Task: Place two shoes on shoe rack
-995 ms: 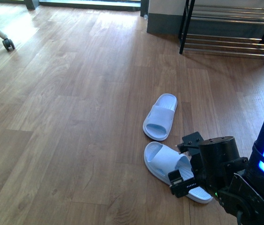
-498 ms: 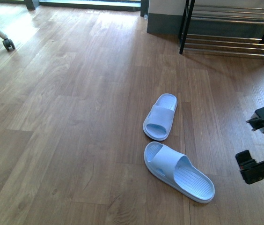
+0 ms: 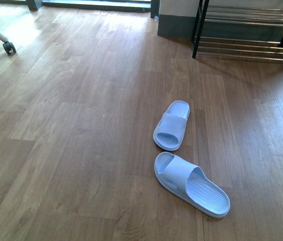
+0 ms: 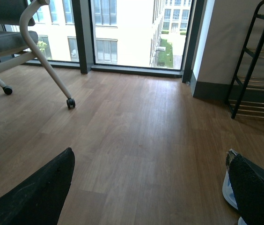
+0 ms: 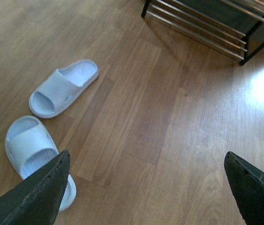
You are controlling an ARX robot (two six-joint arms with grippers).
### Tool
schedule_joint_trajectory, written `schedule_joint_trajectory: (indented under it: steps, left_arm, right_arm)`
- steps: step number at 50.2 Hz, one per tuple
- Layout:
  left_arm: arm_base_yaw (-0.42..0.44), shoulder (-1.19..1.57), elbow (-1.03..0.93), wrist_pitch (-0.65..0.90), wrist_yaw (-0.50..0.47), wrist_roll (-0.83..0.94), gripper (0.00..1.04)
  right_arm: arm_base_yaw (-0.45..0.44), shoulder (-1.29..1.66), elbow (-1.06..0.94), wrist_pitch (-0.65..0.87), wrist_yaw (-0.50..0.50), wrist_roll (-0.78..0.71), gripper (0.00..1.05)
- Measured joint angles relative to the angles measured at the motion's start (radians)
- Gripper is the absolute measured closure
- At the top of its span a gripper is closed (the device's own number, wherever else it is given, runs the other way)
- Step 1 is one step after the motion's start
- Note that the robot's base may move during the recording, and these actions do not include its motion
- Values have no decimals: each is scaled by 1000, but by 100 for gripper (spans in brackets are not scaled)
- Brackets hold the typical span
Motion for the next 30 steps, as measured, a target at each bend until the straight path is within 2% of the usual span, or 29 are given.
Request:
schedule_joint_trajectory:
  steps: [12,30]
  left_arm:
    - [0,0,0,0,0,0,9]
    - [0,0,0,0,0,0,9]
  right_arm:
    - [-3,-207,-92,-56,-3,115,9]
    - [11,-114,-125,77,7,172,9]
